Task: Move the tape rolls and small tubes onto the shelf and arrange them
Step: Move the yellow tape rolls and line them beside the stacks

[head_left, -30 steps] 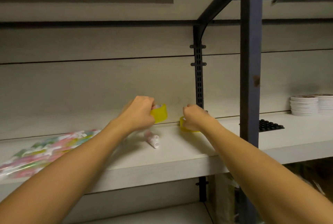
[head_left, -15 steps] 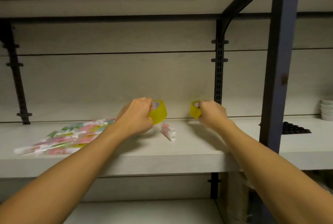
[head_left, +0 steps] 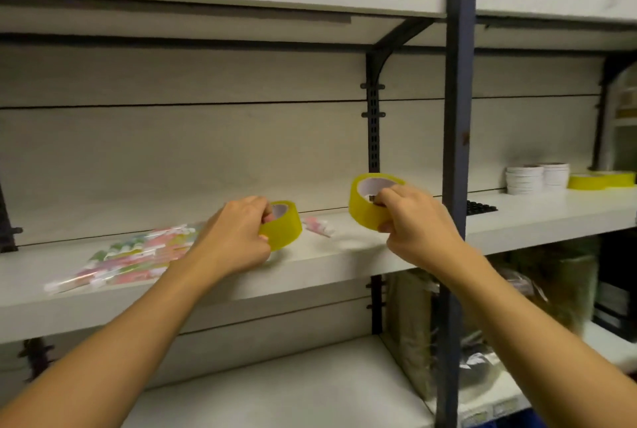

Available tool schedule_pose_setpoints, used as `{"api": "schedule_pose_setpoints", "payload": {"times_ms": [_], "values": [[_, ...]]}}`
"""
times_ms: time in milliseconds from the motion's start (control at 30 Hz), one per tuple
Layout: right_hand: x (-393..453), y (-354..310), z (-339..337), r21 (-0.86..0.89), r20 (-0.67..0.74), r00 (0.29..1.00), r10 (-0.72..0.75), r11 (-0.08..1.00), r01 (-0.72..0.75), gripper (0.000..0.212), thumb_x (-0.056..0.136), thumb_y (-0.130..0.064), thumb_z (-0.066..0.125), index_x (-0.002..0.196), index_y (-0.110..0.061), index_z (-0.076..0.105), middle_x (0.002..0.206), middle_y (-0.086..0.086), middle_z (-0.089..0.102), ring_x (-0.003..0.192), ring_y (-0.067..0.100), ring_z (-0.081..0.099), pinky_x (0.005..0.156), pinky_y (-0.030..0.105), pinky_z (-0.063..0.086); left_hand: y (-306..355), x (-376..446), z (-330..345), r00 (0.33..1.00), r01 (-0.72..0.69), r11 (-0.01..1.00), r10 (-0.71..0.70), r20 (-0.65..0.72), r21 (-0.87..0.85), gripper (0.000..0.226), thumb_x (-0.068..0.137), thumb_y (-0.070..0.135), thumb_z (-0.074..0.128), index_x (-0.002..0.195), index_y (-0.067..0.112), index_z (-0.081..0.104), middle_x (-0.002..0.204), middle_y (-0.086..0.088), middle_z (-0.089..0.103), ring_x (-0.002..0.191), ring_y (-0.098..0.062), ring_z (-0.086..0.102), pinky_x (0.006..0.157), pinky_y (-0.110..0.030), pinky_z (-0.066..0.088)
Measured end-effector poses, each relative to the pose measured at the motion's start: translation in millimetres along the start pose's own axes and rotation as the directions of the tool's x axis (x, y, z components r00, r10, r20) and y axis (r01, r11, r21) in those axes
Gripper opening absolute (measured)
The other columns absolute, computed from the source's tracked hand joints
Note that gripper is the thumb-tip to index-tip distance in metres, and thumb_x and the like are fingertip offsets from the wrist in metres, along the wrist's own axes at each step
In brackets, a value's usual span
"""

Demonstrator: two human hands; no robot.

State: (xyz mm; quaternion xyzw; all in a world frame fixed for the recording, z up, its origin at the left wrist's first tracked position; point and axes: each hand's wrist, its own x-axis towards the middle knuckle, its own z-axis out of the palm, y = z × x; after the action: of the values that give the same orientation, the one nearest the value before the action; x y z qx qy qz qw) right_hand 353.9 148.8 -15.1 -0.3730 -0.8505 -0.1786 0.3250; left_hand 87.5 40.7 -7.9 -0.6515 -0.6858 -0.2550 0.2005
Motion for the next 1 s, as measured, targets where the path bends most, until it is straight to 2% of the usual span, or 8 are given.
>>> {"api": "schedule_pose_setpoints", "payload": {"times_ms": [100,267,367,433,567,767,867,1000], "values": [[-39.3,-11.7,-19.9,-0.008,-0.029,0.999,0.042,0.999,-0.042,0.049,0.077,-0.01,0.075,0.122,-0.019,0.056,0.121,-0.001,0.061,0.107,0.024,0.055,0.079,0.03,0.044,18.3,-17.5,-0.8,0.997,-0.079,0.995,0.078,-0.01,-0.058,0.03,0.07,0.01,0.069,0.084,0.025,0.047,0.085,0.006,0.049,0.081,-0.021,0.045,0.068,-0.03,0.03],[-89.3,-7.2,-59.1,-0.102,-0.039,0.993,0.108,0.989,-0.111,0.05,0.078,-0.014,0.078,0.123,-0.019,0.058,0.12,0.0,0.062,0.107,0.024,0.057,0.086,0.033,0.047,76.9,-33.1,-0.1,0.984,-0.168,0.966,0.176,0.019,-0.198,0.026,0.073,0.012,0.066,0.087,0.025,0.049,0.089,0.009,0.05,0.085,-0.019,0.05,0.071,-0.035,0.047],[-112.3,11.1,-85.3,-0.181,-0.084,0.981,0.174,0.966,-0.186,0.05,0.069,-0.009,0.083,0.115,-0.015,0.063,0.112,0.006,0.067,0.097,0.029,0.061,0.075,0.034,0.047,109.6,-33.8,0.2,0.972,-0.22,0.949,0.234,0.036,-0.228,0.026,0.076,0.014,0.066,0.09,0.027,0.049,0.094,0.009,0.051,0.089,-0.018,0.051,0.073,-0.034,0.049],[-126.3,27.6,-99.7,-0.216,-0.101,0.971,0.218,0.948,-0.235,0.049,0.064,-0.006,0.086,0.108,-0.011,0.065,0.105,0.008,0.069,0.089,0.03,0.062,0.068,0.031,0.044,131.3,-33.0,2.5,0.962,-0.255,0.935,0.271,0.031,-0.244,0.027,0.077,0.015,0.068,0.091,0.027,0.049,0.094,0.011,0.05,0.088,-0.015,0.05,0.069,-0.031,0.046],[-154.2,64.8,-118.5,-0.267,-0.13,0.953,0.272,0.916,-0.298,0.046,0.059,-0.004,0.085,0.1,-0.01,0.065,0.094,0.009,0.069,0.08,0.031,0.061,0.061,0.035,0.05,181.3,-29.6,14.2,0.93,-0.332,0.889,0.365,0.05,-0.314,0.029,0.078,0.015,0.069,0.092,0.027,0.048,0.094,0.01,0.05,0.087,-0.011,0.049,0.066,-0.026,0.041],[-189.7,133.0,-132.1,-0.321,-0.144,0.933,0.329,0.877,-0.358,0.048,0.056,-0.002,0.088,0.097,-0.011,0.067,0.09,0.005,0.07,0.077,0.027,0.065,0.061,0.032,0.05,274.0,-9.3,49.1,0.864,-0.447,0.812,0.501,0.055,-0.374,0.03,0.079,0.019,0.069,0.094,0.029,0.044,0.1,0.007,0.051,0.089,-0.013,0.049,0.066,-0.026,0.035],[-204.1,175.5,-138.8,-0.339,-0.137,0.919,0.37,0.854,-0.395,0.048,0.058,-0.004,0.088,0.1,-0.012,0.066,0.093,0.004,0.07,0.08,0.026,0.065,0.064,0.034,0.053,318.1,8.6,70.2,0.85,-0.466,0.798,0.523,0.056,-0.382,0.032,0.079,0.021,0.07,0.098,0.029,0.046,0.102,0.006,0.052,0.091,-0.014,0.05,0.069,-0.027,0.039],[-224.1,239.5,-149.1,-0.382,-0.158,0.896,0.415,0.811,-0.443,0.045,0.058,-0.004,0.087,0.097,-0.013,0.066,0.091,0.004,0.07,0.079,0.026,0.064,0.062,0.029,0.046,370.7,40.5,95.8,0.849,-0.474,0.804,0.525,0.055,-0.358,0.033,0.08,0.021,0.071,0.101,0.026,0.047,0.104,0.005,0.053,0.091,-0.013,0.049,0.068,-0.025,0.037]]}}
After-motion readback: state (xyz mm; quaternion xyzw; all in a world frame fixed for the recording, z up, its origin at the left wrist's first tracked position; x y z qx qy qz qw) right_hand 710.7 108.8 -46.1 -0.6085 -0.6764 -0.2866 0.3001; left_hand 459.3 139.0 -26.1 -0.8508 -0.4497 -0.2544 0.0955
